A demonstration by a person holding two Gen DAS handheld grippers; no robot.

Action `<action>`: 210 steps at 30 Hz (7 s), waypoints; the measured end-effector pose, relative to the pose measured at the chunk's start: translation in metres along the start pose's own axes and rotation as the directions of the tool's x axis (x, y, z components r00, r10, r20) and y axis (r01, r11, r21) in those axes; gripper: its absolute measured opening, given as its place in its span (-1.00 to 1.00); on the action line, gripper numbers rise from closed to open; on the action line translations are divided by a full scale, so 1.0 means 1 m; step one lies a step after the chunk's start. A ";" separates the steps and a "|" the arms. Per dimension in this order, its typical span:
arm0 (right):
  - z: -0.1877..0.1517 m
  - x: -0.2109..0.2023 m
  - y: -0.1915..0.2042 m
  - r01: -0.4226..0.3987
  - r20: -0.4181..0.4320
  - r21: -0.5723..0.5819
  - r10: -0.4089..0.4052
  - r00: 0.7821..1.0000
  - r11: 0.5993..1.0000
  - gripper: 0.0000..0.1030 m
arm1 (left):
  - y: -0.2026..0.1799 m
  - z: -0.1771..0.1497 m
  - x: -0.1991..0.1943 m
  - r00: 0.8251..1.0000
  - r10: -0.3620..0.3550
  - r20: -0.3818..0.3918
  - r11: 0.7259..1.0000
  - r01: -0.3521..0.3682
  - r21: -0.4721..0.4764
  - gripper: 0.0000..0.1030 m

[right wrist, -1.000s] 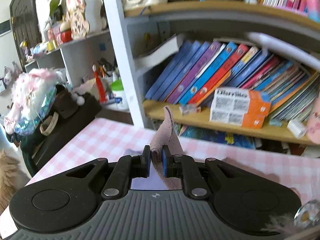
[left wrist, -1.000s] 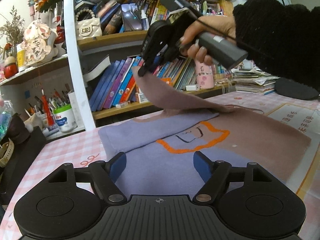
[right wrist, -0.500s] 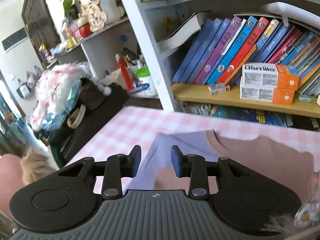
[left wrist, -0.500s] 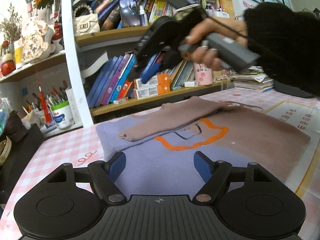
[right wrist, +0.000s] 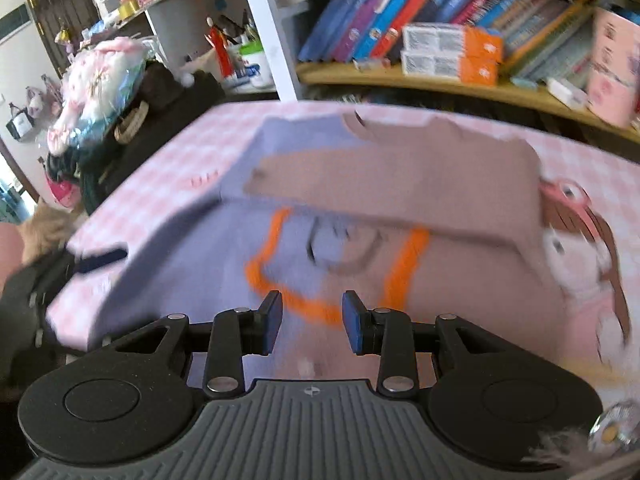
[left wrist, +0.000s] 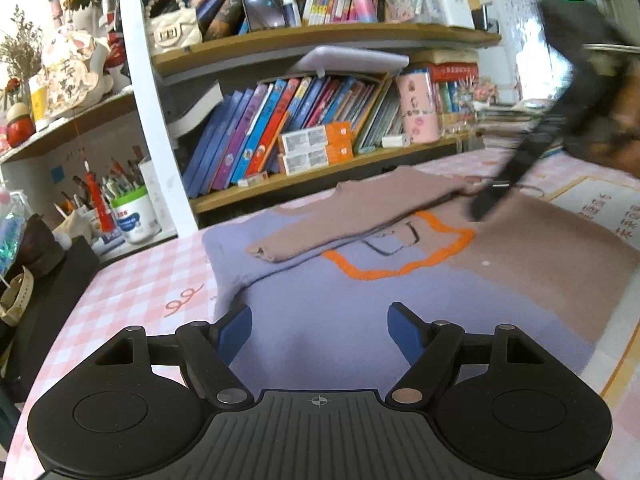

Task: Fold clothes
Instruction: 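Fold the pink sleeve across the chest over the lavender sleeve, release, then move both grippers to the side edges of the sweater, then grasp the pink side edge with the right gripper while the left grasps the lavender side edge, then lift both held side edges up off the table together, then carry both edges over the sweater body and open both grippers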

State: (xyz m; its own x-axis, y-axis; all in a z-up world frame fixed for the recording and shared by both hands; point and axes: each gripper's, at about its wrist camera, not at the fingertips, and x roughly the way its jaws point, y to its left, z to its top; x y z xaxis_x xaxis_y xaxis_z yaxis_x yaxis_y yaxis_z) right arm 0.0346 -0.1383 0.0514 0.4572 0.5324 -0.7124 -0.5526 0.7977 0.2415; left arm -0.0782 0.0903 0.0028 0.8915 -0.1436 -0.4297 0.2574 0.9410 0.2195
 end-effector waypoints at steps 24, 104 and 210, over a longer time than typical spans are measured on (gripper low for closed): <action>-0.164 -0.106 -0.071 -0.042 0.188 0.322 -0.021 0.982 0.946 -0.38 | 0.017 -0.019 -0.066 0.983 0.130 -0.133 0.948 -0.163 -0.274 -0.04; -0.144 -0.073 -0.076 -0.233 0.197 0.372 0.169 0.966 0.899 -0.83 | 0.060 -0.046 -0.035 0.963 -0.250 -0.101 0.762 0.131 -0.634 -0.90; -0.049 0.020 -0.228 -0.473 0.475 0.601 0.189 0.860 0.645 -0.67 | 0.131 -0.052 0.141 0.842 -0.372 0.390 -0.007 0.418 -0.908 -0.69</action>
State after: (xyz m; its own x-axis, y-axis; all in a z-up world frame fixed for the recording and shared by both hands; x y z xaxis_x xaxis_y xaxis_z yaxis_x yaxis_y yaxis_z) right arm 0.1352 -0.3237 -0.0499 0.6195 0.7427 -0.2542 -0.1540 0.4325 0.8884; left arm 0.0622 0.2092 -0.0742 0.8006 -0.5905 -0.1018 0.0322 0.2121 -0.9767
